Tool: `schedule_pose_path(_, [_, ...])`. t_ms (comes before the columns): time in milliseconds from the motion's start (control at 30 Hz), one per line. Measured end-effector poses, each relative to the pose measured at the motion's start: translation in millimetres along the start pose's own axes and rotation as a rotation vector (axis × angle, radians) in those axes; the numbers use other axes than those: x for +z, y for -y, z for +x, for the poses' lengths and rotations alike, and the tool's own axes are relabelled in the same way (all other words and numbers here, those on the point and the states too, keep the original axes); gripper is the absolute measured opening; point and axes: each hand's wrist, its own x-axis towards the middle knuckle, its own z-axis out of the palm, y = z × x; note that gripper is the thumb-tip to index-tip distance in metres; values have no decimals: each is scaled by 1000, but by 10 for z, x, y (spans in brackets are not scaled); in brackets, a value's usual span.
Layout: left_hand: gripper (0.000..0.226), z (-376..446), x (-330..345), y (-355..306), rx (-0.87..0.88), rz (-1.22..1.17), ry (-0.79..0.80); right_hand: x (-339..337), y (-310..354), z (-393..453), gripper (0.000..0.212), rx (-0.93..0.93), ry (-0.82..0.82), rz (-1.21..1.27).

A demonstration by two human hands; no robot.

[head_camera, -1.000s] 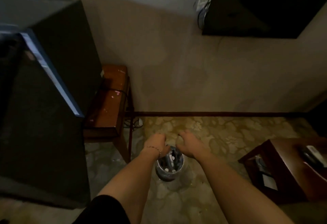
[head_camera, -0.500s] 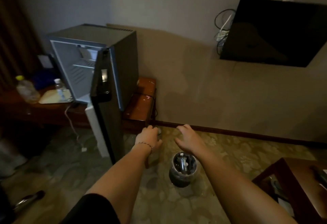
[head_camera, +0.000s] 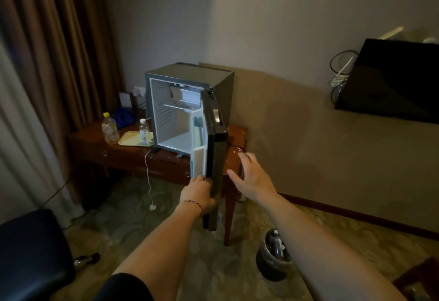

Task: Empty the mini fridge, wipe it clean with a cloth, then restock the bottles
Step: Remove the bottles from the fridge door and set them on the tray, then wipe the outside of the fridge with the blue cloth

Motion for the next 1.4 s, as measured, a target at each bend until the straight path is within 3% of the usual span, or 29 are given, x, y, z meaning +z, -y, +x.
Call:
schedule_pose_path(167, [41,41,-357,571,24,71,-21,-62,561,337,75,-86,-244,-37])
schedule_pose_path(367, [44,205,-679,1218,5,85,-12,180,1000,695,70,-23,-179,-321])
schedule_pose_path(500, [49,315,-808,1538,16,82,-18,425,1219,788,75,71,-253,-379])
schedule_pose_path(800, [60,406,-1066,2246,-77,46,-18,914,2005,1089,70,-161,-355,-346])
schedule_pose_path(1067, [63,576,-1344,2900,-182,25,-16,1372,2411,1895,74,-361,-201,-297])
schedule_pose_path(1400, [76,1555,-1792,3600,-313,48,-80,2008,2844,3316,81,-395,-160,-273])
